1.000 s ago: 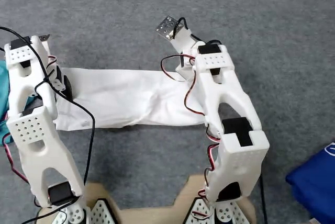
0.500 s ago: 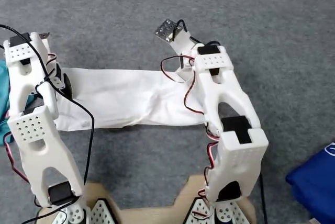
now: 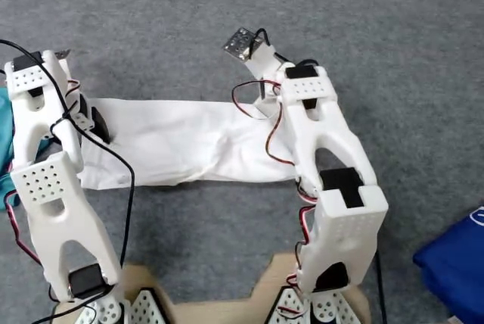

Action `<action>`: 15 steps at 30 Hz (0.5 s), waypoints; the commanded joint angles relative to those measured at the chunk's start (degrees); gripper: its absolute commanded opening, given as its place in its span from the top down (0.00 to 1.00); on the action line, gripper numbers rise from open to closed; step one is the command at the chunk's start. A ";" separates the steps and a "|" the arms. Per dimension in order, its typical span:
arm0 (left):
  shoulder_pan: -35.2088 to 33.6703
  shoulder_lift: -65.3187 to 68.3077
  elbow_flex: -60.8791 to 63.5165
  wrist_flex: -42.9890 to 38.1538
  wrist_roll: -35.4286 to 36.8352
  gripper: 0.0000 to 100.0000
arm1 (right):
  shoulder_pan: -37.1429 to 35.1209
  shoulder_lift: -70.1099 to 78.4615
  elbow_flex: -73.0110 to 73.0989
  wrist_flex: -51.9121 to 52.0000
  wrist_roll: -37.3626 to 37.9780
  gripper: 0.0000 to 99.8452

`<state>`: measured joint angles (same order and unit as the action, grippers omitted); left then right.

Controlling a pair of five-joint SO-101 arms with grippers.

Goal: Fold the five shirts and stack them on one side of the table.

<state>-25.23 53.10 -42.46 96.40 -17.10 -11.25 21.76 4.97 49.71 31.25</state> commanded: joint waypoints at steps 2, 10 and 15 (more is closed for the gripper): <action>-1.58 2.68 -2.99 -0.70 0.09 0.79 | 0.84 -0.31 -0.48 -1.14 0.44 0.99; -0.62 3.65 -3.69 -0.53 0.18 0.98 | 0.84 -0.31 -0.40 -1.85 0.09 0.99; 1.49 3.03 -4.40 -0.18 0.26 0.98 | 1.01 -0.31 -0.48 -1.85 0.00 0.99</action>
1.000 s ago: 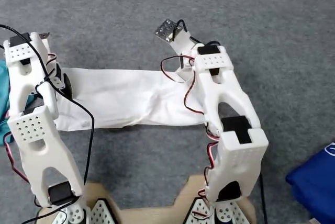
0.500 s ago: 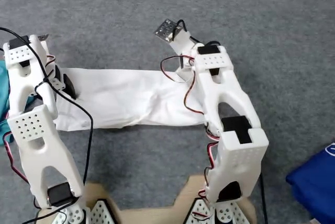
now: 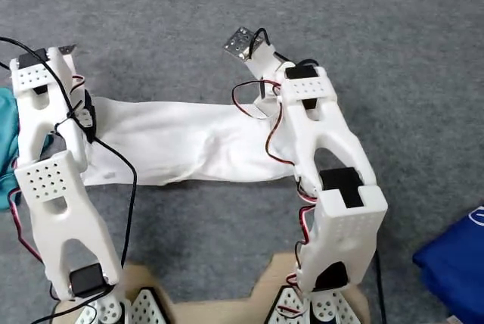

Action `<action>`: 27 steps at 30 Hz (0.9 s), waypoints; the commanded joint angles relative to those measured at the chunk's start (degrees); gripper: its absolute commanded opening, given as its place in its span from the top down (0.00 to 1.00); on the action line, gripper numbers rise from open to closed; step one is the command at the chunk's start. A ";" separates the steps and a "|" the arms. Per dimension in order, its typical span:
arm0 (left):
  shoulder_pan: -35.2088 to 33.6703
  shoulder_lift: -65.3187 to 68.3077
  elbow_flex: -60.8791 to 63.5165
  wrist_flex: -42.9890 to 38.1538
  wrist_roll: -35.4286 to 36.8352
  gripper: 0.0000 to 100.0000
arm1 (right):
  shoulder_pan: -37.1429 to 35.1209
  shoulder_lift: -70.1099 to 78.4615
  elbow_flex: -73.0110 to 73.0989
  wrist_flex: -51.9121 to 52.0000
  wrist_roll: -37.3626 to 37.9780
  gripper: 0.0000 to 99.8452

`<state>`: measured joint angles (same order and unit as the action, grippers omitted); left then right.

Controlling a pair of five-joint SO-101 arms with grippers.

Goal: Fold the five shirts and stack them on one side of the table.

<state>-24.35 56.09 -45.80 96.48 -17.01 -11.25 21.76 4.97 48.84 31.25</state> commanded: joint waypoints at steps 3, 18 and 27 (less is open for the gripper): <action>3.78 -1.01 -5.19 3.87 0.18 0.98 | 1.89 -0.40 -0.92 -1.05 -1.49 0.99; 29.71 -21.76 -6.86 4.31 0.70 0.98 | 34.59 1.54 -8.75 -12.40 -20.48 0.99; 44.84 -24.40 -7.38 4.31 2.55 0.98 | 35.56 7.43 -15.34 -9.58 -20.57 0.99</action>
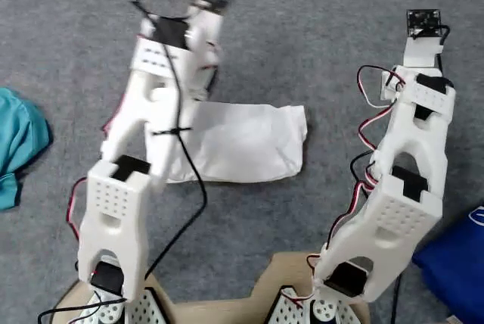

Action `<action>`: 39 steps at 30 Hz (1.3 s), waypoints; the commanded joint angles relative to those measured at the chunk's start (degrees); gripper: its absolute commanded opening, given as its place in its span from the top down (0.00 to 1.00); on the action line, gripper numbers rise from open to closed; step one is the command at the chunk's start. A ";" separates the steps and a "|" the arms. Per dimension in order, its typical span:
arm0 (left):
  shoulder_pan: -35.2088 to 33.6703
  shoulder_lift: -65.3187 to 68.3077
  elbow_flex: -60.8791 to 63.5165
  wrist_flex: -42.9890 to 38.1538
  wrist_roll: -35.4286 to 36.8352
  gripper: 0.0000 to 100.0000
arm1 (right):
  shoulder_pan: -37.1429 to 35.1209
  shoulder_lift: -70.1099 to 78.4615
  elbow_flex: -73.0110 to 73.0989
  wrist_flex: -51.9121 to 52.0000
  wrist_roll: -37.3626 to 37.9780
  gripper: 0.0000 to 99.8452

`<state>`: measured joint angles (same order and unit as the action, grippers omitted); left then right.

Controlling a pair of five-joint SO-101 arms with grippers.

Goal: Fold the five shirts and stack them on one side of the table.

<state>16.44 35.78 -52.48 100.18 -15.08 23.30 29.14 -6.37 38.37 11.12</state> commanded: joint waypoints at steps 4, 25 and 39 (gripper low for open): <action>8.88 -4.00 -0.79 0.62 0.62 0.98 | 1.01 0.84 -4.62 1.14 -0.44 0.99; 19.87 10.07 -16.97 -6.42 4.40 0.98 | 1.01 0.92 -4.62 1.14 -0.44 0.99; 20.22 11.82 -17.67 -5.10 6.24 0.87 | 0.75 1.01 -4.53 1.14 -0.09 0.99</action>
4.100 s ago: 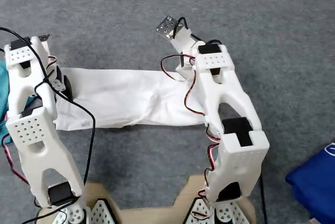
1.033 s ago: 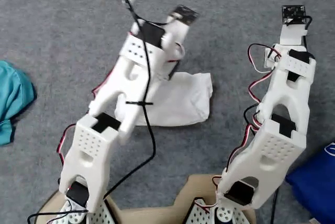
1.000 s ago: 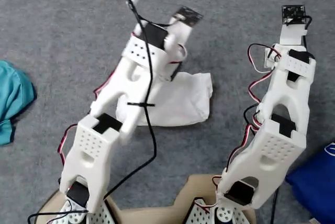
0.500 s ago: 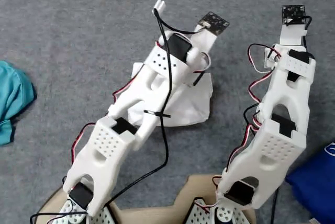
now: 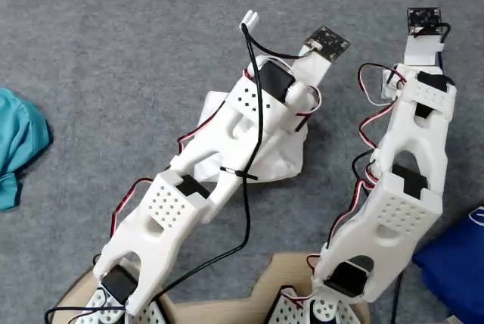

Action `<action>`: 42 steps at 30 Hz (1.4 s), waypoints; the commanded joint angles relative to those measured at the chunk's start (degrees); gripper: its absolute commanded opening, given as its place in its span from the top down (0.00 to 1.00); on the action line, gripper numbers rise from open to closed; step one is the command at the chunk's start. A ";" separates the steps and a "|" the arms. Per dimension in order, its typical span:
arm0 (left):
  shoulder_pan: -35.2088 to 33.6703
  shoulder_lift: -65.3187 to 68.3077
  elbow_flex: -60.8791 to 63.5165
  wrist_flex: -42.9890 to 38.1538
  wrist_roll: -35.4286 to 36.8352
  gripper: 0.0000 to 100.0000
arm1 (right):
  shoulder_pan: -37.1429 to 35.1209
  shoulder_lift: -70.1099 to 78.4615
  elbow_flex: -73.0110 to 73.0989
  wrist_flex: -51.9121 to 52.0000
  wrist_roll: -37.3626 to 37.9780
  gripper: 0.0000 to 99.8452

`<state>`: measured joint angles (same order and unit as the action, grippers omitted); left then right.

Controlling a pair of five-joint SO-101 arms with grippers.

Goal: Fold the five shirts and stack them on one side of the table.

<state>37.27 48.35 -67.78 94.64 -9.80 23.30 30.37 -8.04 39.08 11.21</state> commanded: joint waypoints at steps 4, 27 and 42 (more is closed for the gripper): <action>-3.60 -1.19 -2.90 1.49 9.58 0.73 | 0.57 -0.40 -2.59 0.53 -0.09 0.99; -37.19 -21.76 16.18 6.24 0.79 0.98 | -29.23 -10.86 -25.36 41.41 17.49 0.99; -58.64 -44.18 47.74 6.15 -10.02 0.98 | -46.90 9.71 -55.87 61.10 18.37 0.86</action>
<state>-15.12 9.93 -23.21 100.26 -18.68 -22.42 38.99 -54.81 95.69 30.55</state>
